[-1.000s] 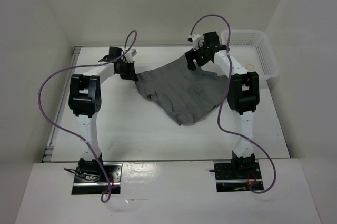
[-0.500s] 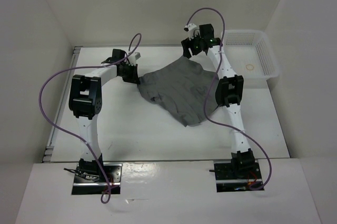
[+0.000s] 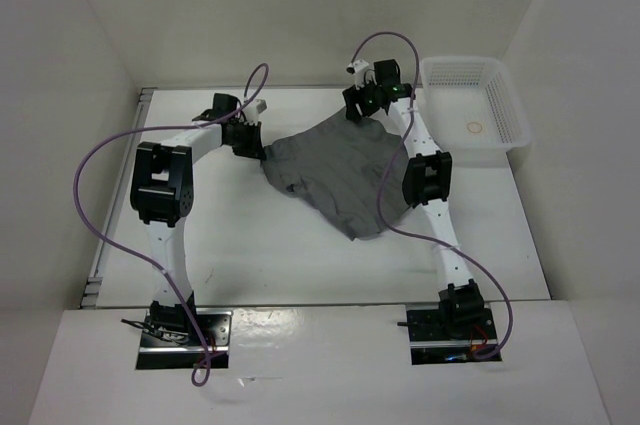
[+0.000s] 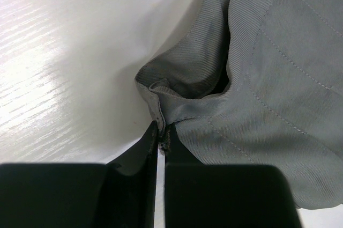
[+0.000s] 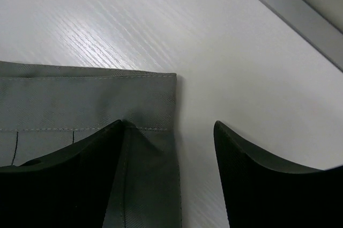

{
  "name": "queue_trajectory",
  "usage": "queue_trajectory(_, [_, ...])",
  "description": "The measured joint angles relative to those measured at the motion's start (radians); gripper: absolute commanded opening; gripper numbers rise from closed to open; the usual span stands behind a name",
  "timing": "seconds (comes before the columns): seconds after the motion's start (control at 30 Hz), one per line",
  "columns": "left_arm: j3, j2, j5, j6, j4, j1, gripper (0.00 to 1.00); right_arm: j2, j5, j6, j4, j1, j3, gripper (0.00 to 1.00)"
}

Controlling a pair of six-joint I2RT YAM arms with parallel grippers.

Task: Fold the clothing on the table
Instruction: Flatten the skirt out

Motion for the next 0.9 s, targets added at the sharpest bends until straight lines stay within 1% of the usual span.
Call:
queue_trajectory(0.13, [-0.013, -0.008, 0.0, 0.0, 0.004, 0.0, 0.0, 0.037, 0.005, 0.003, -0.009, 0.001, 0.058, 0.68])
queue_trajectory(0.23, [-0.02, -0.011, 0.001, 0.0, 0.008, 0.0, 0.0, 0.042, 0.021, 0.003, -0.011, 0.004, 0.077, 0.67])
queue_trajectory(0.6, [-0.022, -0.011, 0.006, 0.0, 0.011, 0.0, 0.0, 0.063, 0.077, -0.006, -0.022, 0.025, 0.123, 0.66])
queue_trajectory(0.67, [-0.025, -0.011, 0.009, 0.0, 0.014, 0.0, 0.0, 0.064, 0.084, -0.011, -0.032, 0.034, 0.128, 0.6])
queue_trajectory(0.73, [-0.027, -0.011, 0.011, 0.0, 0.018, 0.0, 0.0, 0.065, 0.096, -0.019, -0.04, 0.045, 0.137, 0.57])
queue_trajectory(0.8, [-0.032, -0.013, 0.015, 0.0, 0.024, 0.0, 0.0, 0.067, 0.107, -0.027, -0.045, 0.058, 0.146, 0.45])
queue_trajectory(0.83, [-0.034, -0.013, 0.016, 0.0, 0.024, 0.0, 0.0, 0.067, 0.111, -0.031, -0.046, 0.065, 0.148, 0.37])
queue_trajectory(0.87, [-0.034, -0.013, 0.018, 0.0, 0.026, 0.0, 0.0, 0.067, 0.115, -0.035, -0.048, 0.072, 0.149, 0.19])
queue_trajectory(0.9, [-0.035, -0.014, 0.019, 0.0, 0.027, 0.0, 0.0, 0.068, 0.121, -0.042, -0.05, 0.078, 0.15, 0.11])
